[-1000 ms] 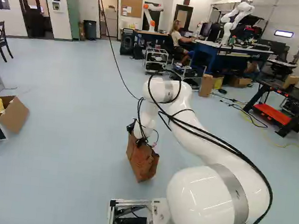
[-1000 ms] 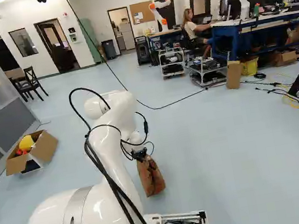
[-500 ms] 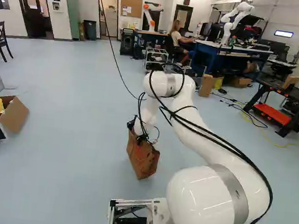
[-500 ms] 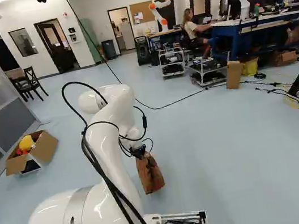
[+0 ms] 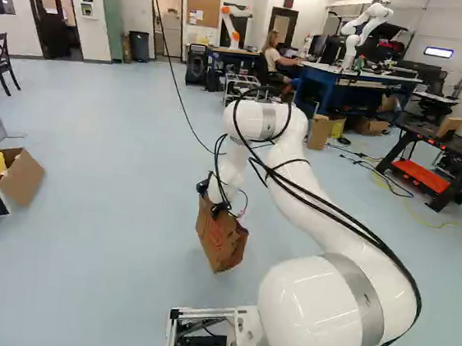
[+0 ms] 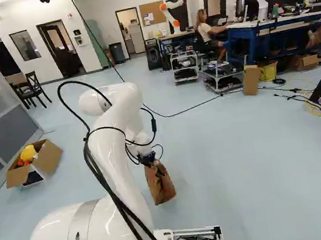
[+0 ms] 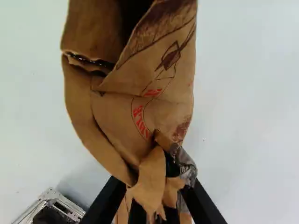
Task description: Pick up the grocery bag from the ground
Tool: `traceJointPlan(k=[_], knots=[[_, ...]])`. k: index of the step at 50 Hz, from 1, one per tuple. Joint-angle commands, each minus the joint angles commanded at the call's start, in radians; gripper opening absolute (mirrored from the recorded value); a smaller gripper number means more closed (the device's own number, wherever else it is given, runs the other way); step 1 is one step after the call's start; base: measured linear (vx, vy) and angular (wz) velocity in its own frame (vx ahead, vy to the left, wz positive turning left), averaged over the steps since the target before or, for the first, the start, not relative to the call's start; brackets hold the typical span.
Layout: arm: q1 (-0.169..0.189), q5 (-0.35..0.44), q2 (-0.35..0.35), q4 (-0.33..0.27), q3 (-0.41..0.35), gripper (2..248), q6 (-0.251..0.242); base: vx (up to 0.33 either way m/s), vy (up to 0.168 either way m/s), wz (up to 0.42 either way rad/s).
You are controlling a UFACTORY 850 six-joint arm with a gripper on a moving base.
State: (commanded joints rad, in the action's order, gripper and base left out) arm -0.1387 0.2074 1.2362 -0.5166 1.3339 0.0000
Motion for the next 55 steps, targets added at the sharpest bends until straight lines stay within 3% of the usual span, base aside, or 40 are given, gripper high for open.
traceJointPlan(k=[55], knots=[[-0.005,0.000,-0.215,0.000,-0.184,23,0.000,0.000,0.000,0.000]])
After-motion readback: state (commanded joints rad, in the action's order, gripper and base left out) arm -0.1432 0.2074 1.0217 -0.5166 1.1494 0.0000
